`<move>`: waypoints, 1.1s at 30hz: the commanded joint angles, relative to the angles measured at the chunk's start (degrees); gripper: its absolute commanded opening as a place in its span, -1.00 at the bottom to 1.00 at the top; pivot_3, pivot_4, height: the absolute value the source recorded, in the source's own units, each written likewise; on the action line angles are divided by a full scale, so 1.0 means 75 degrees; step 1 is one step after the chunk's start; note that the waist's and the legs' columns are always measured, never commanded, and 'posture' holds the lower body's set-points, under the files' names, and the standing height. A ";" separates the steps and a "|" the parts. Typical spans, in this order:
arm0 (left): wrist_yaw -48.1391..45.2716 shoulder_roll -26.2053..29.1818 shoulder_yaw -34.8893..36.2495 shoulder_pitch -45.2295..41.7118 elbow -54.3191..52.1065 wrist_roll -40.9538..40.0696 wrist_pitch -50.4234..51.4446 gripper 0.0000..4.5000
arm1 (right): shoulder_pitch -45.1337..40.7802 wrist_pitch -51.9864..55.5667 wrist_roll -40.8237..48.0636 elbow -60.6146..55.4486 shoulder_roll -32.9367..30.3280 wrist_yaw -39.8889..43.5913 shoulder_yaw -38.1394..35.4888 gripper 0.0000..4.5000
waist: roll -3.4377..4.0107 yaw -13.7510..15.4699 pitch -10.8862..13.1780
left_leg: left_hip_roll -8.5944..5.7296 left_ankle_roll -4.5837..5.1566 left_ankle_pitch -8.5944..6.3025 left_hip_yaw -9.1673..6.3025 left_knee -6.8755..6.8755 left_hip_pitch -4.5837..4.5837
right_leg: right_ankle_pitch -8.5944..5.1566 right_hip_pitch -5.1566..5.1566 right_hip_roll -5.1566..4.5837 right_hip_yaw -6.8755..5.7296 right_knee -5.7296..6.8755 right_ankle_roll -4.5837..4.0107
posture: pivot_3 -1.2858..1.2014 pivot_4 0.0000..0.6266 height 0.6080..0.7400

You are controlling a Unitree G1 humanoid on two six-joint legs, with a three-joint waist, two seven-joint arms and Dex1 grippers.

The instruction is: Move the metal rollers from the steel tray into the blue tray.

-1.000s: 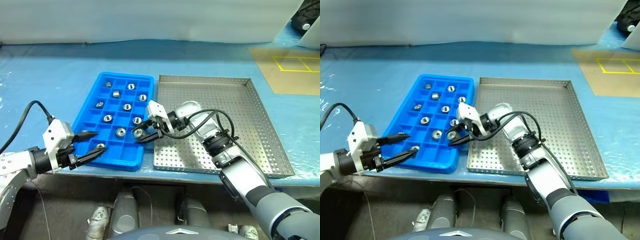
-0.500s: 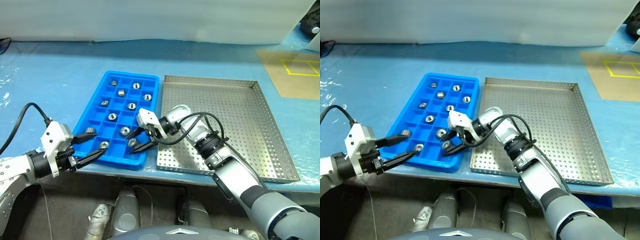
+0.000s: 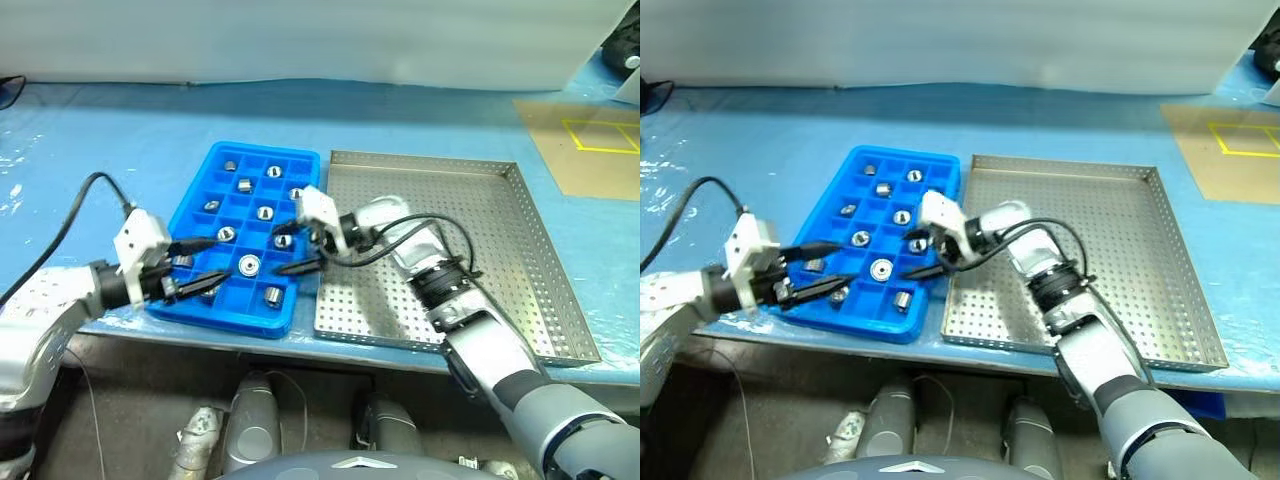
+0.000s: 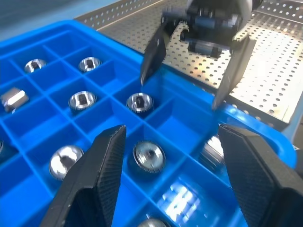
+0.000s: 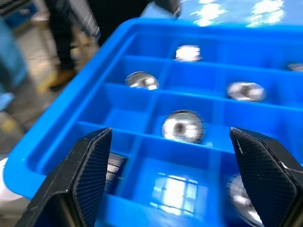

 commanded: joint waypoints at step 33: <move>-0.2042 -0.2852 -0.2106 -0.5231 0.7126 0.2374 -0.3732 0.45 | 0.3363 0.3481 0.1482 -0.5321 -0.2225 -0.4125 -0.2646 0.83 | -0.0010 -0.1294 -0.0009 | -0.0011 0.0029 -0.0013 0.0019 0.0055 0.0042 | 0.0010 0.0050 0.0005 0.0048 -0.0009 -0.0003 | -0.24 -0.52 1.00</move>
